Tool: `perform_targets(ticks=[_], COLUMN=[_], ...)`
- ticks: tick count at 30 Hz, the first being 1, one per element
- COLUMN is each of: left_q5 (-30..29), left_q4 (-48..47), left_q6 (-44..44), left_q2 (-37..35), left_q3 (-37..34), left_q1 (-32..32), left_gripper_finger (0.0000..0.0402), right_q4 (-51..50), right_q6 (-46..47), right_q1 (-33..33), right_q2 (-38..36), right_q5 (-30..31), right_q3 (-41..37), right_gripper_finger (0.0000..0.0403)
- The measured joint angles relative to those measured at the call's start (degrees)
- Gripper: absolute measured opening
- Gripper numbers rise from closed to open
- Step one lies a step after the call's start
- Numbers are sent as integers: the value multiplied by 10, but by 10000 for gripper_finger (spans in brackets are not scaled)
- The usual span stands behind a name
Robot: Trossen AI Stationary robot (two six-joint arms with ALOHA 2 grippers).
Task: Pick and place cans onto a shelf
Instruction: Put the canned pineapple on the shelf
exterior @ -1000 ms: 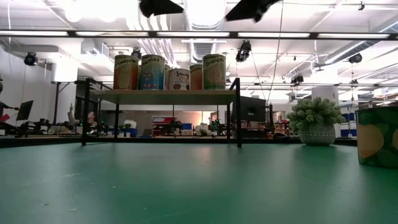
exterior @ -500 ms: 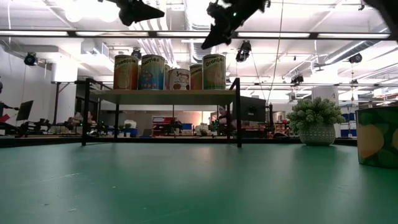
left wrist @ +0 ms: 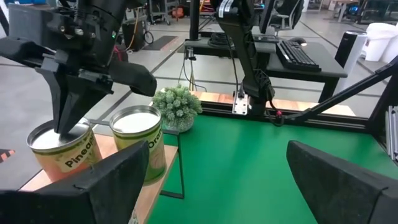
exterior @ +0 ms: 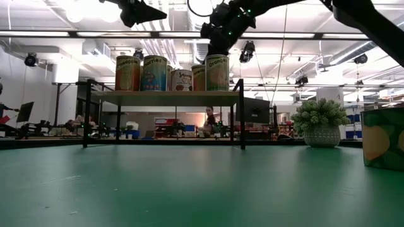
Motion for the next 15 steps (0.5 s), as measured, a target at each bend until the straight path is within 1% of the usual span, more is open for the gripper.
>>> perform_targets(ticks=[8,15], left_q5=[-3,-3], left_q4=[-1,-1], left_q6=[4,4], left_q2=[0,0], left_q3=[0,0], left_q1=[0,1], left_gripper_finger=[361,361], right_q4=[-24,-59], right_q6=[-3,-3], right_q1=[-7,-19], right_q2=[-1,-14], right_q5=[0,12], right_q3=[0,1], right_gripper_finger=[8,8])
